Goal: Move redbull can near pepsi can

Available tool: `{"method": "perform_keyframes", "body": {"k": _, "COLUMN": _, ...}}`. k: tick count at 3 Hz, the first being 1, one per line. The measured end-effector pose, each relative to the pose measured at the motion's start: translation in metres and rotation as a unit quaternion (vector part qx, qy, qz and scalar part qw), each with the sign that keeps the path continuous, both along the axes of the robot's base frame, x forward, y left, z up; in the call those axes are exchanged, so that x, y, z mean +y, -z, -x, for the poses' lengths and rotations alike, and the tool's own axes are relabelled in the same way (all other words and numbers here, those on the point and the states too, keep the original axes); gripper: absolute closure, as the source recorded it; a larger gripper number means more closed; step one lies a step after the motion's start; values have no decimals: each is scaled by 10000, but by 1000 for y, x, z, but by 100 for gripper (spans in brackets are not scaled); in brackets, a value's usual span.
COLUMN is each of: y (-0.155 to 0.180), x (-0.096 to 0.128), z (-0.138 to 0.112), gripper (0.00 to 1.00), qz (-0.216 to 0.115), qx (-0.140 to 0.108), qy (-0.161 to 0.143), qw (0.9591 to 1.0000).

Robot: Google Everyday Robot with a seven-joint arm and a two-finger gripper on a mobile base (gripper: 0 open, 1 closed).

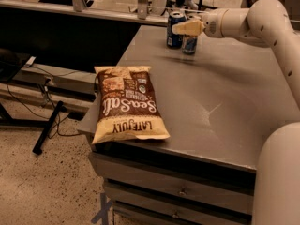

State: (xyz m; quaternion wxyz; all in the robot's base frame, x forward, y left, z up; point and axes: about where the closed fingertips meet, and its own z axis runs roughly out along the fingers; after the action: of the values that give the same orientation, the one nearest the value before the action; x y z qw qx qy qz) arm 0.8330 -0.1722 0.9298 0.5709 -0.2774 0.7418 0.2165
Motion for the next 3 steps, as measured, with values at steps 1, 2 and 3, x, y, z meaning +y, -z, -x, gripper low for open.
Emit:
{"method": "perform_keyframes", "body": {"k": 1, "y": 5, "x": -1, "z": -2, "gripper": 0, "qz": 5, "qx": 35, "qy": 39, "qw": 10000}}
{"method": "perform_keyframes", "body": {"k": 2, "y": -1, "x": -19, "z": 3, "gripper": 0, "qz": -3, "qx": -20, "qy": 66, "qw": 10000}}
{"method": "perform_keyframes", "body": {"k": 3, "y": -18, "x": -69, "z": 19, "gripper": 0, "qz": 100, "qx": -211, "qy": 116, "qw": 9997}}
